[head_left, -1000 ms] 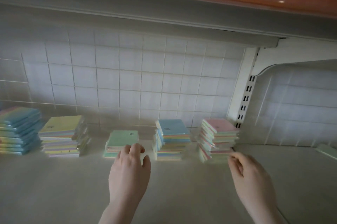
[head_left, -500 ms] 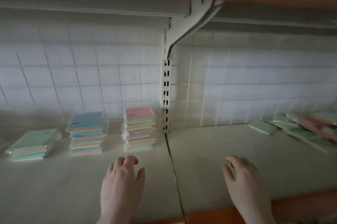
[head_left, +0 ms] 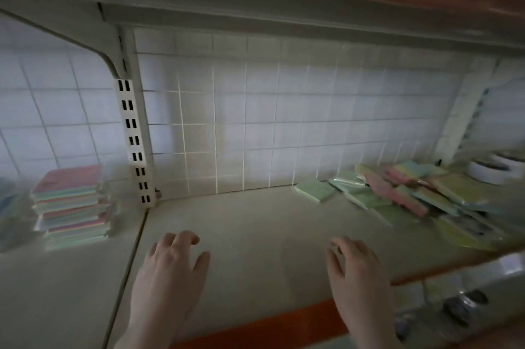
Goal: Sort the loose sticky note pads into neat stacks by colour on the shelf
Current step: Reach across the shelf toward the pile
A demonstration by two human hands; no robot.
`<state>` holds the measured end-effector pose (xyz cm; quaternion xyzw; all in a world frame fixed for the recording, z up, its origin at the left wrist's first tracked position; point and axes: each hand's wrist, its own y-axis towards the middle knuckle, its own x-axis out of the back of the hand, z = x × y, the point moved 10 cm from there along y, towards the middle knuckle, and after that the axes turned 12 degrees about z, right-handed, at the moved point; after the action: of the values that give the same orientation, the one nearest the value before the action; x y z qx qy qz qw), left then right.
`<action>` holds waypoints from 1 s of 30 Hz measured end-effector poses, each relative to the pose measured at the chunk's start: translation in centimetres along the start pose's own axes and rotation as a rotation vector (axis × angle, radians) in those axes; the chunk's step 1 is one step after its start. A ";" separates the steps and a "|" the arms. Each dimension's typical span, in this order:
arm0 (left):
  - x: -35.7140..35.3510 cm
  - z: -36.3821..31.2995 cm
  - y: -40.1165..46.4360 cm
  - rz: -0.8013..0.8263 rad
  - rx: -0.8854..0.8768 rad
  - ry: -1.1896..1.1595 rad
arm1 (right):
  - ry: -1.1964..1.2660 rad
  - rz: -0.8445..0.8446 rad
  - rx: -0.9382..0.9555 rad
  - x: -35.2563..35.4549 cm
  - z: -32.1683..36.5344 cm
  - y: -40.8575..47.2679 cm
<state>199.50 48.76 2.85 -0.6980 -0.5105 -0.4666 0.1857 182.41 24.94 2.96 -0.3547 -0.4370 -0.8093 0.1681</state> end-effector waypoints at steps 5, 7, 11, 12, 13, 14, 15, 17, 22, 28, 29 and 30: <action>-1.3 -3.3 2.0 0.018 -0.080 0.008 | -0.014 0.048 -0.094 -0.1 -2.6 0.7; -2.1 -4.9 2.7 0.028 -0.101 -0.008 | -0.026 0.036 -0.098 0.5 -3.8 1.3; -4.5 -8.6 3.9 0.092 -0.151 -0.028 | -0.012 0.002 -0.149 2.2 -7.1 2.9; -5.0 -9.4 4.3 0.095 -0.157 -0.029 | -0.005 -0.003 -0.156 2.4 -8.1 3.4; -5.4 -10.3 4.6 0.093 -0.159 -0.026 | 0.000 -0.008 -0.158 2.6 -9.0 3.8; -6.0 -11.2 4.9 0.089 -0.157 -0.022 | 0.009 -0.009 -0.158 2.6 -10.1 4.3; -6.6 -12.1 5.2 0.087 -0.151 -0.019 | 0.021 -0.013 -0.149 2.7 -11.2 4.8; -8.0 -13.9 5.5 0.084 -0.129 -0.018 | 0.029 -0.020 -0.115 3.1 -13.5 5.8; -12.7 -19.2 5.9 0.038 -0.013 -0.068 | 0.089 0.026 -0.032 4.7 -20.7 9.9; -17.9 -27.5 7.3 0.035 0.029 -0.095 | 0.153 0.067 -0.053 6.4 -30.0 15.2; -18.3 -28.6 7.6 0.022 0.027 -0.092 | 0.159 0.093 -0.070 6.3 -31.1 15.9; -18.7 -29.5 7.9 0.014 0.024 -0.082 | 0.159 0.125 -0.092 6.0 -32.0 16.6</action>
<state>192.10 13.74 3.47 -0.7176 -0.5185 -0.4302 0.1764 174.24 -10.64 5.29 -0.3235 -0.3618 -0.8419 0.2360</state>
